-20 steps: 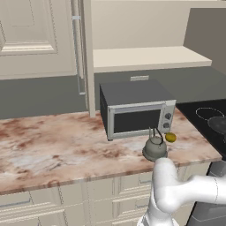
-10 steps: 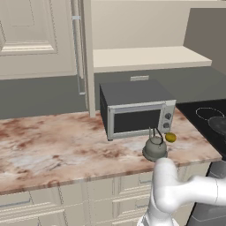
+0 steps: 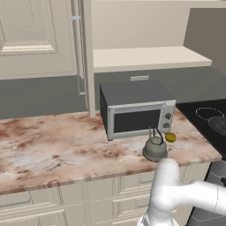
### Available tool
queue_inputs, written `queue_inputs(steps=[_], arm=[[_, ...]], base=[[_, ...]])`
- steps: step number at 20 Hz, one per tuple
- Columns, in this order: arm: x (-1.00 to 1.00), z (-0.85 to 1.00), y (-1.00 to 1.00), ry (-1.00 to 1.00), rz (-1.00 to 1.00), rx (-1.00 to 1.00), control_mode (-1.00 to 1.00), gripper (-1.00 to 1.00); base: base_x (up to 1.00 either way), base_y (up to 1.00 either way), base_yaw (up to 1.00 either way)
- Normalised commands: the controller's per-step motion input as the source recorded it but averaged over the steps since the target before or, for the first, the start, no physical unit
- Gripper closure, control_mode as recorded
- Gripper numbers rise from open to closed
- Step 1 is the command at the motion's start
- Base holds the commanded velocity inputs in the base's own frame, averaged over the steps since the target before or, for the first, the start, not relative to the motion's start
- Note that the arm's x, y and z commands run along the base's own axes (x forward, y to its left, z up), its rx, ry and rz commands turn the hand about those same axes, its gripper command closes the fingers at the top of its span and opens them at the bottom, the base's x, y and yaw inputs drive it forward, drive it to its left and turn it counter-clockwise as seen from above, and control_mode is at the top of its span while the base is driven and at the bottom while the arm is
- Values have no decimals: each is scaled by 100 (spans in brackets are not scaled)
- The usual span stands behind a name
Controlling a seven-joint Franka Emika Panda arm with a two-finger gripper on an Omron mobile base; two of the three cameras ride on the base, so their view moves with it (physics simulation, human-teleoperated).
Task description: Pick the pan from the cabinet and place it on the stove. Then turn on the stove burner for the pan.
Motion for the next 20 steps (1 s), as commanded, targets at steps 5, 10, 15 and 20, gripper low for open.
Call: queue_inputs(steps=[5, 10, 15, 20], arm=[[-65, 45, 37, -13, 0, 0, -100, -100], [-62, 47, 36, -14, 0, 1, -100, -100], [-84, 16, 15, -22, 2, 14, -100, -100], [-80, 15, 0, -22, 16, 30, -100, -100]], base=[[0, 0, 0], [0, 0, 0], [0, 0, 0], [0, 0, 0]])
